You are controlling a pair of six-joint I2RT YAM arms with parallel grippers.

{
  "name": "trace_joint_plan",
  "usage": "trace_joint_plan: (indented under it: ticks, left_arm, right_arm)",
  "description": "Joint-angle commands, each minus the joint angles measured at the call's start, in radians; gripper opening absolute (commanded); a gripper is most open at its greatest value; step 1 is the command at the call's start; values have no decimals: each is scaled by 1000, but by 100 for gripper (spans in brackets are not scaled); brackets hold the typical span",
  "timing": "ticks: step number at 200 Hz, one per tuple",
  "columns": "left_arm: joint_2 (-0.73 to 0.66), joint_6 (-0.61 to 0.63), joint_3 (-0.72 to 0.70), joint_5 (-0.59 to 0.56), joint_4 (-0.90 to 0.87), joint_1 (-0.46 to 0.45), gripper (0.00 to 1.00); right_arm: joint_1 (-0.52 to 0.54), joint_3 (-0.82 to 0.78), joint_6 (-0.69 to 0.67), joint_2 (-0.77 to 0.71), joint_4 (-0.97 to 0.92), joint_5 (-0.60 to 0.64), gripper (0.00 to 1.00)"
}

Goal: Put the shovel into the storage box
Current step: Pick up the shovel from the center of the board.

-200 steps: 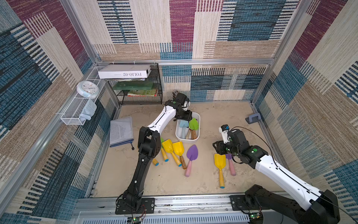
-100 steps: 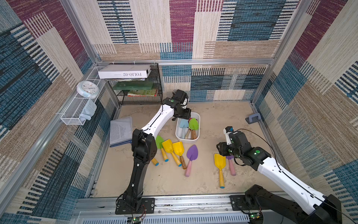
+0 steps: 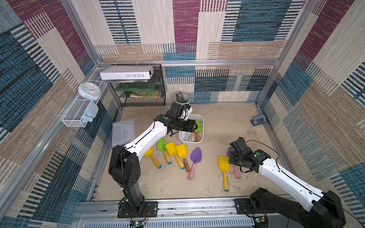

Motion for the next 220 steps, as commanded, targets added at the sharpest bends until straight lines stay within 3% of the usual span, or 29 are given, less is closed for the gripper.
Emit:
trace_joint_plan:
  ticks: [1,51,152,190,220]
  left_arm:
    - [-58,-15,-58,56,99,-21,63]
    - [-182,-33,-187,95,162,-37,65]
    - [-207,-32,-218,81,158,-59,65]
    - [-208,-38,-214,72,153,-70,65]
    - [-199,-46,-208,67,153,-83,65]
  right_arm:
    - [0,14,70,63,-74,51,50]
    - [5,41,145,226,-165,27,47]
    - [14,-98,187,137,-58,-54,45]
    - [14,-129,186,133,-30,-61,36]
    - [13,-136,209,93,-45,-35,19]
